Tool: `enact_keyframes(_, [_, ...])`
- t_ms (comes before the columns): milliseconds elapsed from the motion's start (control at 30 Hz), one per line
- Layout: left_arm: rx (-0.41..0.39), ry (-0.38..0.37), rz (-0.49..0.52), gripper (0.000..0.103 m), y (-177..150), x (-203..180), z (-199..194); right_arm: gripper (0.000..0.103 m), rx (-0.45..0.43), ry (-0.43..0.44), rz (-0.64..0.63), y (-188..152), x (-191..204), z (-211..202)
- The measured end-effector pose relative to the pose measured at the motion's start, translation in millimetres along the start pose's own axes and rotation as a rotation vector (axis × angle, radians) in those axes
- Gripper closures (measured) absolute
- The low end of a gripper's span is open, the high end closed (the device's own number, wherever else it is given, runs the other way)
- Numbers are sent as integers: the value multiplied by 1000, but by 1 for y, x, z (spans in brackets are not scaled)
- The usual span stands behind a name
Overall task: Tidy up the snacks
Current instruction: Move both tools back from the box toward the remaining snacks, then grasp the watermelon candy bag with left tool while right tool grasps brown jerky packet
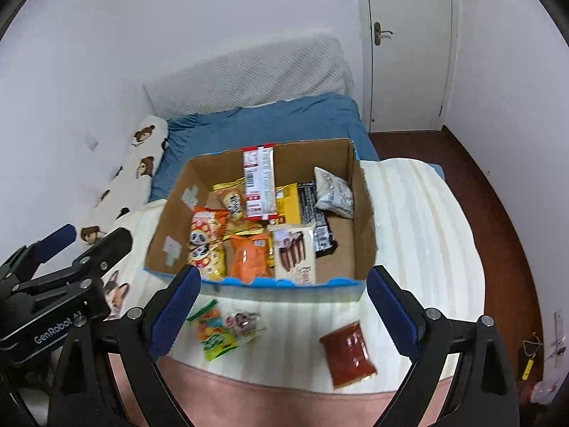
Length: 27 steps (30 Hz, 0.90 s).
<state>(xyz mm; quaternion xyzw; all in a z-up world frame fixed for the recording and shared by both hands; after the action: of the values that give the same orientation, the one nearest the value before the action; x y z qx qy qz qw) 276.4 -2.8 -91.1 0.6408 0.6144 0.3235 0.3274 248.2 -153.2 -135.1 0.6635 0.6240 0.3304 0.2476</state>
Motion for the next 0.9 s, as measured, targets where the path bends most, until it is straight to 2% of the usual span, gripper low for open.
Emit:
enact_keyframes(167, [27,-16,-6,8,-22,2,-15,6,59,22,54,-30,-9,-8])
enact_keyframes(300, [118,2,45,8,-68,4,-8,6,162,8,137,-73,-34,6])
enact_keyframes(400, [230,19,110,8,-110,4,15,6,247,-29,211,-110,-61,24])
enact_keyframes(500, [427,-9,129,8,-161,4,55,6,305,-61,239,-135,-81,40])
enact_keyframes(533, [467,-23,114,8,-171,4,62,6,328,-72,237,-144,-87,48])
enact_keyframes(633, [608,-84,-32,9,-204,7,90,6,356,-90,239,-156,-101,66])
enact_keyframes(733, [687,-135,-211,9,-218,8,111,6,377,-100,230,-160,-107,79])
enact_keyframes(833, [719,-155,-369,9,-223,9,132,6,377,-96,197,-156,-107,92])
enact_keyframes(900, [714,-149,-432,9,-223,8,146,7,387,-102,144,-154,-106,102])
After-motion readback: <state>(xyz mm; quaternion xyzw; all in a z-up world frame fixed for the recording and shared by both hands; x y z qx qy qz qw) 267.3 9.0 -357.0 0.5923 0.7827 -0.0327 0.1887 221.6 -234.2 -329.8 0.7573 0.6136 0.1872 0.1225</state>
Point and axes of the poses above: each gripper's, at about its wrist camera, not at the fingertips, and z roughly the way its jaws point, x to its left, y to its top, the point moved 7 cm from there along z, roughly the way its jaws point, and after that the axes turned 11 degrees about -x, right-handed, at the moved point
